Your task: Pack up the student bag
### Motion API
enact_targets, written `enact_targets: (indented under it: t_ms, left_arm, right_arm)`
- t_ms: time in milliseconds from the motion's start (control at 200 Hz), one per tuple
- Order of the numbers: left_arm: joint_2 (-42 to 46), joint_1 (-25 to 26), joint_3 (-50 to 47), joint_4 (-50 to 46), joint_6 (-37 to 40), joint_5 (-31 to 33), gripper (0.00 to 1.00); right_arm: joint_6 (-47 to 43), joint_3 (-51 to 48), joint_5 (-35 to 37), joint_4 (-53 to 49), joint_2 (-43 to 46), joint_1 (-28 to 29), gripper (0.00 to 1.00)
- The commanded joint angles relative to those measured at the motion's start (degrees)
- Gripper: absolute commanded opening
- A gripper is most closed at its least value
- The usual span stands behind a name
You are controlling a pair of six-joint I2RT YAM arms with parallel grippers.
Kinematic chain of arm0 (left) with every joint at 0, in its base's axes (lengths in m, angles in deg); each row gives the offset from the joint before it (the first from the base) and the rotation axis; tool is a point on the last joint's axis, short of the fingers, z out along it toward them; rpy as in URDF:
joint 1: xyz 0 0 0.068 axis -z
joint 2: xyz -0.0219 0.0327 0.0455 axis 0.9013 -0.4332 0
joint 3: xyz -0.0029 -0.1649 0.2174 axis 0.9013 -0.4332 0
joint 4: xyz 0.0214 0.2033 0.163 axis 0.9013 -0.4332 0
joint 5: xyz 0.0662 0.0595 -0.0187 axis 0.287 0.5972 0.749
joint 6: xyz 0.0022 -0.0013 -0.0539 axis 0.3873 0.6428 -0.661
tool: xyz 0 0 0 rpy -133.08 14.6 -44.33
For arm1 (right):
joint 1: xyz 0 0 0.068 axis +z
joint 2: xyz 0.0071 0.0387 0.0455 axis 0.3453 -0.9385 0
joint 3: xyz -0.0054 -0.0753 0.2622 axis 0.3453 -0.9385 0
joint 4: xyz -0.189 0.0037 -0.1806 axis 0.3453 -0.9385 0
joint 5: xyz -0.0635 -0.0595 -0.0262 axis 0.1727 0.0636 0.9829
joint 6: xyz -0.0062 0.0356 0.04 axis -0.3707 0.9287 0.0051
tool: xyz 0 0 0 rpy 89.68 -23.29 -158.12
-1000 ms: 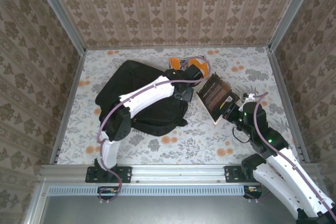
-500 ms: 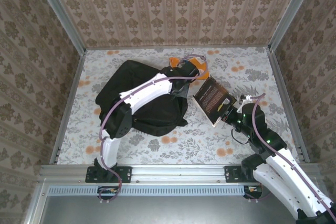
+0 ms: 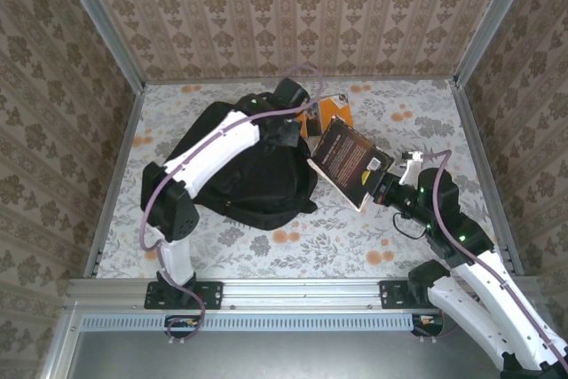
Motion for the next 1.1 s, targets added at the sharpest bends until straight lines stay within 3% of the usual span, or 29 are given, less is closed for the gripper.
enact_targets:
  t_ms: [0,285,335,480,630,890,1090]
  left_arm:
    - [3.2,-2.2,1.8,-1.2,1.9,-4.3,0.0]
    - [5.1,-4.6,2.7,-0.9,2.3,-8.6,0.0]
    - [5.0,-4.5,2.6,-0.6,2.2,-9.9,0.08]
    - [5.7,-3.9,2.2,-1.7,1.6,-10.8,0.45]
    - [8.2,-1.7,1.2,-5.1,3.8,-7.2,0.62]
    - [13.6,2.5,-4.7,-9.2,3.7,1.0,0.67]
    - [17.3,2.8,-9.1,-9.6,4.2,5.9,0.66]
  right_arm:
    - [0.9,3.0,-4.7,4.3,-2.5,-0.3,0.0]
    - [16.4,1.8,-17.1,17.6,-16.2,1.3,0.0]
    - [19.5,1.7,-17.9,21.0,-18.8,2.4,0.0]
    - [28.8,1.9,-20.6,32.5,-25.6,4.9,0.0]
    - [31.2,2.4,-19.1,35.6,-26.1,5.1,0.0]
    - [32.3,1.9,-19.3,37.9,-25.2,5.6,0.0]
    - [32.6,0.6,-19.0,38.5,-25.1,5.7,0.0]
